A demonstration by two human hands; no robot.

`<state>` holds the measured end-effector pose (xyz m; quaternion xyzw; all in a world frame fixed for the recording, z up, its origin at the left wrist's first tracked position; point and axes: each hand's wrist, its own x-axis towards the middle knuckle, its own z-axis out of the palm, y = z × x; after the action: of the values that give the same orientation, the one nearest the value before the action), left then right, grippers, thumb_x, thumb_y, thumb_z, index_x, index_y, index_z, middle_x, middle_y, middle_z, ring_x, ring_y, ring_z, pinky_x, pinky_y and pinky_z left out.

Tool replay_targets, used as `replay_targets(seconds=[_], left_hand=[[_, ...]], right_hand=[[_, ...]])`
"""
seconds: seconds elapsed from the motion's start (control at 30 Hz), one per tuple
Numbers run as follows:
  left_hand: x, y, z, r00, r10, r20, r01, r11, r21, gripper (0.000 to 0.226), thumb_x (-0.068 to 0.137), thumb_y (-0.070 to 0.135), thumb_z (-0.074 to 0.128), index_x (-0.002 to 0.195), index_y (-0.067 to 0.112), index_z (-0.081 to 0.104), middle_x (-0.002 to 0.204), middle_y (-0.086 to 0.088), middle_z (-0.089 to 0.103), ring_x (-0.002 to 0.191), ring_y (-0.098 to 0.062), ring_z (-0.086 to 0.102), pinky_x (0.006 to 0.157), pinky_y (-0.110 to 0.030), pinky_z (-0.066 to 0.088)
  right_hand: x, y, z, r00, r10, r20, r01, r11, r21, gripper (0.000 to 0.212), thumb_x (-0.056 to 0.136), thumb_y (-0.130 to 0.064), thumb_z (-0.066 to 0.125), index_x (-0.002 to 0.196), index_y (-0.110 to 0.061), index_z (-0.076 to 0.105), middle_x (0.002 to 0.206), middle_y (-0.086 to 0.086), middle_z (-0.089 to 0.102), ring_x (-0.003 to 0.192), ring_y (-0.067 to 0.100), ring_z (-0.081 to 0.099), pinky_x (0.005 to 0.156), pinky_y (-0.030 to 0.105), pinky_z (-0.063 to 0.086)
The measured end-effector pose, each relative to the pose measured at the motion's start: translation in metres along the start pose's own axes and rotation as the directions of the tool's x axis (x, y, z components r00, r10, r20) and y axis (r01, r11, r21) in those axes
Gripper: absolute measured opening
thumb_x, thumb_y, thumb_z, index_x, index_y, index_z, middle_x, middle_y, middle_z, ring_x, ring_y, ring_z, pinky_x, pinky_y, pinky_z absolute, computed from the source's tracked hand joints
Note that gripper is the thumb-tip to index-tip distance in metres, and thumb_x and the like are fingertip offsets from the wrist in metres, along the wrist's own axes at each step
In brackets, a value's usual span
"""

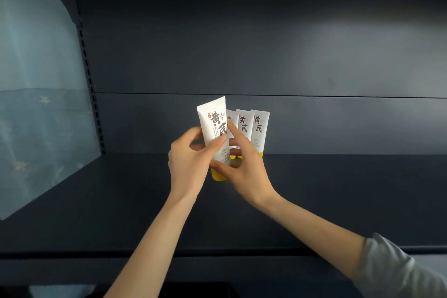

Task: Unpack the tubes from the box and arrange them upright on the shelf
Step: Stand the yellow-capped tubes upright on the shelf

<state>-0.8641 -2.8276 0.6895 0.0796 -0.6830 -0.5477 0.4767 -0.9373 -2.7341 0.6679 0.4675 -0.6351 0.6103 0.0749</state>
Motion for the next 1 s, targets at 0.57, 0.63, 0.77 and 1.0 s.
replay_targets(seconds=[0.57,0.63,0.77,1.0], left_hand=[[-0.006,-0.012,-0.067,0.987,-0.003,0.159,-0.123,0.622,0.773,0.074,0.087,0.063,0.038,0.149,0.027,0.021,0.154,0.006,0.03,0.14,-0.015,0.028,0.11,-0.042,0.027],[-0.011,-0.017,-0.08,0.98,-0.034,0.198,-0.16,0.469,0.869,0.078,0.086,0.067,0.026,0.151,0.026,0.016,0.156,0.005,0.023,0.142,-0.016,0.024,0.112,-0.04,0.023],[-0.019,-0.024,-0.1,0.956,-0.198,0.216,-0.156,0.283,0.946,0.086,0.077,0.073,0.006,0.151,0.03,0.007,0.159,0.01,0.008,0.144,-0.014,0.017,0.115,-0.039,0.018],[-0.028,-0.031,-0.113,0.934,-0.285,0.214,-0.153,0.222,0.963,0.088,0.072,0.075,-0.002,0.15,0.035,0.004,0.158,0.015,0.0,0.145,-0.01,0.013,0.116,-0.037,0.017]], right_hand=[[0.051,0.05,-0.012,0.968,0.251,0.017,-0.247,0.962,-0.117,0.062,0.073,-0.027,0.081,0.123,-0.029,0.045,0.095,-0.017,0.052,0.082,0.001,0.06,0.055,0.006,0.045],[0.06,0.064,-0.012,0.953,0.301,-0.043,-0.304,0.942,-0.143,0.065,0.074,-0.024,0.081,0.128,-0.021,0.045,0.089,-0.017,0.051,0.076,-0.001,0.057,0.05,0.003,0.041],[0.069,0.088,-0.009,0.926,0.359,-0.116,-0.376,0.901,-0.214,0.061,0.075,-0.022,0.08,0.126,-0.016,0.047,0.093,-0.01,0.054,0.079,0.006,0.055,0.054,0.007,0.038],[0.071,0.106,-0.001,0.91,0.383,-0.158,-0.413,0.875,-0.254,0.058,0.078,-0.02,0.077,0.126,-0.01,0.046,0.118,0.004,0.057,0.097,0.016,0.056,0.078,0.023,0.048]])
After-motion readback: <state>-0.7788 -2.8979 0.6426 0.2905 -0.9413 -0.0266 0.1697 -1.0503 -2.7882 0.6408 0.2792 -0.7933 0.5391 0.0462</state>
